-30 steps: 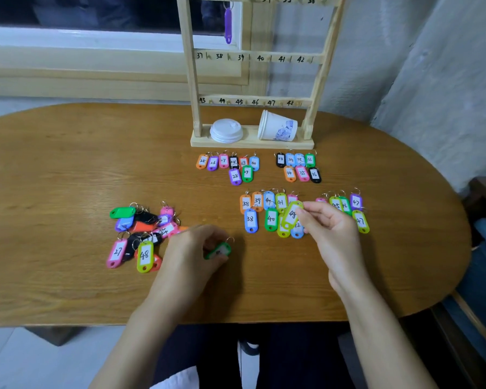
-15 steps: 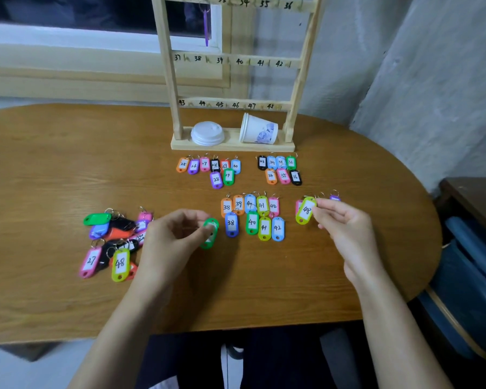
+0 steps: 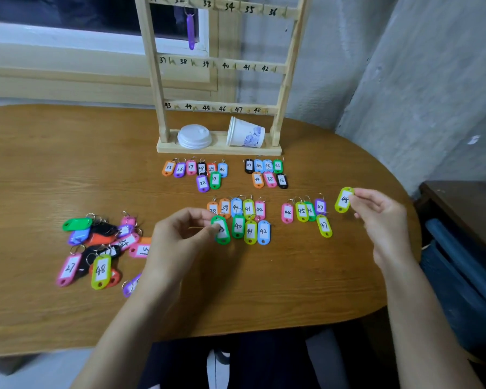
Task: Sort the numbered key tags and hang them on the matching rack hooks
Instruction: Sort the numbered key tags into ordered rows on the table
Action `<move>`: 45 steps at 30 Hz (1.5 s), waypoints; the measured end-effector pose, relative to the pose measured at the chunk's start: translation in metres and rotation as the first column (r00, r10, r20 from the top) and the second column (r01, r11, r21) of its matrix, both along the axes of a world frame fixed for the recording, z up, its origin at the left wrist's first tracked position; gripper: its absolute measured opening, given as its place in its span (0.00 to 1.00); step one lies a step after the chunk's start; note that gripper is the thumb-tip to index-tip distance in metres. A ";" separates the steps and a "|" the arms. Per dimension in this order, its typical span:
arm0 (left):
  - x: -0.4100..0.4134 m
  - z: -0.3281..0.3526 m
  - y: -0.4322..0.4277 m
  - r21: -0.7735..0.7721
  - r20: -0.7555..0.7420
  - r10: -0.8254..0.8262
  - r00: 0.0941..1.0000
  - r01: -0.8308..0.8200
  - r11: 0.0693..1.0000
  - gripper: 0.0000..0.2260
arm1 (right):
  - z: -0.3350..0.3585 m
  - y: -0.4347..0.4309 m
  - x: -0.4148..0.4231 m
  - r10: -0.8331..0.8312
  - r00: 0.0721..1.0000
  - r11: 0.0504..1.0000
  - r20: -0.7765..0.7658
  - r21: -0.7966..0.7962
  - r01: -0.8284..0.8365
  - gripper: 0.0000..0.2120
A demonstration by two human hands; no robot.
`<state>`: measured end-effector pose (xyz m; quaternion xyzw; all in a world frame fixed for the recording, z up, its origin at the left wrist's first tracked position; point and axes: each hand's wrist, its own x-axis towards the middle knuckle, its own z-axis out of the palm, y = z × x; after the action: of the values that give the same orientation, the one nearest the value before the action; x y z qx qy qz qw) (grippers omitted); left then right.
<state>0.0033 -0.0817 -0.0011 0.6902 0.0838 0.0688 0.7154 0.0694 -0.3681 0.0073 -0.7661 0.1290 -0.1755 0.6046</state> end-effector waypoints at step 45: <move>-0.010 -0.004 0.073 0.432 0.071 0.113 0.991 -0.133 0.892 0.07 | -0.014 0.134 -0.053 0.441 0.897 0.898 -0.029 0.016 -0.440 0.07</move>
<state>-0.0069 -0.0091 -0.0051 0.8244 0.0941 0.1463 0.5386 0.0159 -0.2339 -0.0070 -0.7755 -0.0371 -0.0213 0.6299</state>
